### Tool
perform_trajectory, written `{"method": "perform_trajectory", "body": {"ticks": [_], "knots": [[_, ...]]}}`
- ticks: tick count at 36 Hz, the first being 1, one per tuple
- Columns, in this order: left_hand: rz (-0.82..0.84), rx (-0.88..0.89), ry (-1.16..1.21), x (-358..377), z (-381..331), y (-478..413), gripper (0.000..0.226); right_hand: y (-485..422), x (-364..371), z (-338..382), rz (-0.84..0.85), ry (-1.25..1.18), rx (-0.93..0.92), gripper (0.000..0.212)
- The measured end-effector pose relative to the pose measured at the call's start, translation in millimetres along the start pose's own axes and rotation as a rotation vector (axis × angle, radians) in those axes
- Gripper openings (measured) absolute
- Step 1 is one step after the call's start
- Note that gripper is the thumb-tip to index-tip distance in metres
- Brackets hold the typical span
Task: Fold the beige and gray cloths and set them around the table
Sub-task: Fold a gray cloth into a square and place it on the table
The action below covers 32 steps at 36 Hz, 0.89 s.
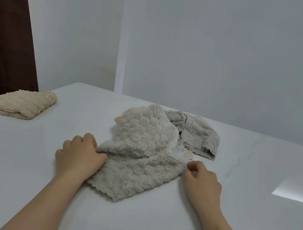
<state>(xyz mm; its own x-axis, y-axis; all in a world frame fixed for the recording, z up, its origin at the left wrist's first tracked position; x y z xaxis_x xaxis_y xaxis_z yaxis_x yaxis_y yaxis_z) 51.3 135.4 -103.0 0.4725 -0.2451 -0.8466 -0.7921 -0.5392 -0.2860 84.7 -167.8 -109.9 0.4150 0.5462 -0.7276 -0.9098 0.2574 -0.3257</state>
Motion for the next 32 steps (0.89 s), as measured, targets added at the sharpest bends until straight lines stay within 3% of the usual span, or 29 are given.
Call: {"method": "perform_trajectory", "body": {"ticks": [5,10,14,17,24,28,32], "knots": [[0.031,0.219,0.13,9.1,-37.1,11.6,0.047,4.1,11.8,15.2,0.058,0.087,-0.013,0.03],[0.079,0.379,-0.012,26.1,-48.7,19.0,0.034,7.4,21.8,25.2,0.103,0.125,-0.095,0.043],[0.045,0.342,0.001,22.4,-44.1,15.5,0.028,10.0,24.2,40.0,0.178,-0.052,-0.195,0.045],[0.021,0.312,-0.005,20.0,-40.3,14.3,0.028,14.6,23.7,50.0,0.263,-0.376,-0.171,0.047],[-0.022,0.261,-0.007,10.6,-33.2,10.6,0.028,2.2,-2.1,63.4,0.1,-0.729,-0.161,0.052],[-0.005,0.259,0.031,8.9,-33.0,12.1,0.026,-3.5,-29.9,76.4,-0.033,-0.639,-0.292,0.05],[0.011,0.27,0.05,10.2,-34.2,13.7,0.027,-9.1,-45.4,85.8,-0.057,-0.608,-0.359,0.04]]}}
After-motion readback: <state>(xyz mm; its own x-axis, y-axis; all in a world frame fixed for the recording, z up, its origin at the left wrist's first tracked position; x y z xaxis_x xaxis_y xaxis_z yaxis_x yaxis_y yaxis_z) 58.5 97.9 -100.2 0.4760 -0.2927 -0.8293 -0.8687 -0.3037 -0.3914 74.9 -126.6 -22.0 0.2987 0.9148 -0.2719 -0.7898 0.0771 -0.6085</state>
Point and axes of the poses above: each hand's wrist, its own y-axis away from the middle knuckle, its own x-axis out of the palm, z = x × y, the point moved 9 cm from there along -y, towards the middle knuckle, and after that the axes turned 10 degrees about -z, right-handed, at the moved point
